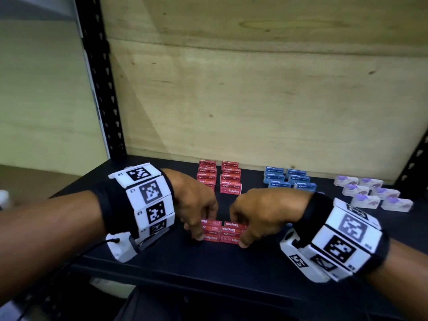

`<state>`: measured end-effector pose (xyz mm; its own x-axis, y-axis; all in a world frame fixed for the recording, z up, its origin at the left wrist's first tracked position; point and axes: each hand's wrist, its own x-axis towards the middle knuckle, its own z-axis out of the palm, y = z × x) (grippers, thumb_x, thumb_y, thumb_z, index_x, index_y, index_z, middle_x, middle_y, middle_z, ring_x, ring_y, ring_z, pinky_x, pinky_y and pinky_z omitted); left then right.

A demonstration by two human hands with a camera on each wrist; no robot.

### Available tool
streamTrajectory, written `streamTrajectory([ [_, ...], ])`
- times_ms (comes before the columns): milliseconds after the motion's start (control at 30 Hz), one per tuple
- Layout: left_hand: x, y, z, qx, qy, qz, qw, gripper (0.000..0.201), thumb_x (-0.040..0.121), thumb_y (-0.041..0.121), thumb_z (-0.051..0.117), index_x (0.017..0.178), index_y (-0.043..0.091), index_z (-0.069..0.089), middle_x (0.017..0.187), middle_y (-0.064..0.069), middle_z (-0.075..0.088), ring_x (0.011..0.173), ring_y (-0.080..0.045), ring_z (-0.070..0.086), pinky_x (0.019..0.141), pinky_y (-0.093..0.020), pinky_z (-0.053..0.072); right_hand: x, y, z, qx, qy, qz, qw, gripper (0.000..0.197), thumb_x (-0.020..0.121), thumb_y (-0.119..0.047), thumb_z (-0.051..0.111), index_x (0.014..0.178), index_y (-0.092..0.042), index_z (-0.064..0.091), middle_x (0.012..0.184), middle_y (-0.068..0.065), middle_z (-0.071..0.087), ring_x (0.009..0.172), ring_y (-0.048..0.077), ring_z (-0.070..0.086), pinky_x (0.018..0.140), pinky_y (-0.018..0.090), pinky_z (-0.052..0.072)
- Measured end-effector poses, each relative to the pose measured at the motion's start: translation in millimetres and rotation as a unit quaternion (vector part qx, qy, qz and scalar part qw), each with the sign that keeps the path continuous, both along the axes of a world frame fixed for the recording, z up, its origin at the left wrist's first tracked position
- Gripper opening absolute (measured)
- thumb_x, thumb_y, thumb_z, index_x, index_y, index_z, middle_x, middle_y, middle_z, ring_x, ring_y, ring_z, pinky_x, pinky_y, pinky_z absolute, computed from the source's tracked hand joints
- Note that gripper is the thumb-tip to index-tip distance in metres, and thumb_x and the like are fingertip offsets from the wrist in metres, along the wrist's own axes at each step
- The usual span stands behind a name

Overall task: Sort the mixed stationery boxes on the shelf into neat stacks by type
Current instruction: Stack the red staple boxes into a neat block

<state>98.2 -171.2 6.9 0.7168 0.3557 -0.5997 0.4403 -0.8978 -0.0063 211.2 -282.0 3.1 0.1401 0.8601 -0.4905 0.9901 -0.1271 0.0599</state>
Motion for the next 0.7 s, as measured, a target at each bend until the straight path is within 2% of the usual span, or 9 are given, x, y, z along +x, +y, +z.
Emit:
streamTrajectory([
  [200,1,-1,0,-0.002,-0.01,-0.004,1.0,0.044,0.08,0.04,0.075,0.119,0.029,0.057,0.107,0.002,0.071,0.098,-0.015,0.065,0.094,-0.038,0.052,-3,3,-2,0.005,0.001,0.009,1.0,0.042,0.085,-0.04,0.074,0.121,-0.022,0.062,0.109,-0.001,0.071,0.096,0.018,0.066,0.072,0.027,0.049],
  [333,-2,0,9,-0.034,-0.008,0.019,0.999,0.054,0.076,0.034,0.08,0.124,0.029,0.057,0.113,0.007,0.066,0.103,-0.014,0.064,0.095,-0.036,0.052,3,1,8,-0.011,0.03,0.0,0.999,0.052,0.08,-0.045,0.077,0.126,-0.028,0.058,0.113,-0.004,0.069,0.1,0.018,0.066,0.091,0.037,0.055],
  [433,-2,10,24,-0.024,-0.024,0.035,0.999,0.059,0.074,0.03,0.082,0.127,0.03,0.056,0.115,0.011,0.063,0.099,-0.01,0.064,0.093,-0.03,0.052,18,4,25,-0.024,0.04,-0.019,0.999,0.06,0.076,-0.044,0.08,0.129,-0.032,0.055,0.116,-0.005,0.068,0.103,0.017,0.066,0.096,0.038,0.052],
  [567,9,32,38,0.046,-0.077,0.047,0.995,0.044,0.081,0.045,0.073,0.119,0.028,0.061,0.106,0.002,0.071,0.096,-0.017,0.067,0.093,-0.036,0.052,45,25,38,0.04,0.027,-0.054,0.997,0.051,0.079,-0.045,0.078,0.124,-0.029,0.06,0.103,-0.003,0.074,0.092,0.017,0.07,0.09,0.036,0.053],
  [667,23,48,41,0.111,-0.102,0.037,0.988,0.028,0.085,0.042,0.068,0.106,0.024,0.065,0.093,0.0,0.073,0.083,-0.015,0.065,0.084,-0.033,0.053,59,42,36,0.096,0.004,-0.063,0.993,0.035,0.085,-0.038,0.074,0.116,-0.023,0.065,0.094,-0.001,0.073,0.083,0.015,0.067,0.07,0.027,0.05],
  [700,29,53,41,0.123,-0.1,0.035,0.987,0.024,0.085,0.041,0.068,0.103,0.025,0.065,0.091,0.001,0.072,0.082,-0.014,0.065,0.084,-0.033,0.052,62,48,35,0.103,-0.004,-0.064,0.993,0.032,0.086,-0.036,0.073,0.114,-0.021,0.066,0.088,-0.001,0.073,0.08,0.016,0.065,0.066,0.026,0.048],
])
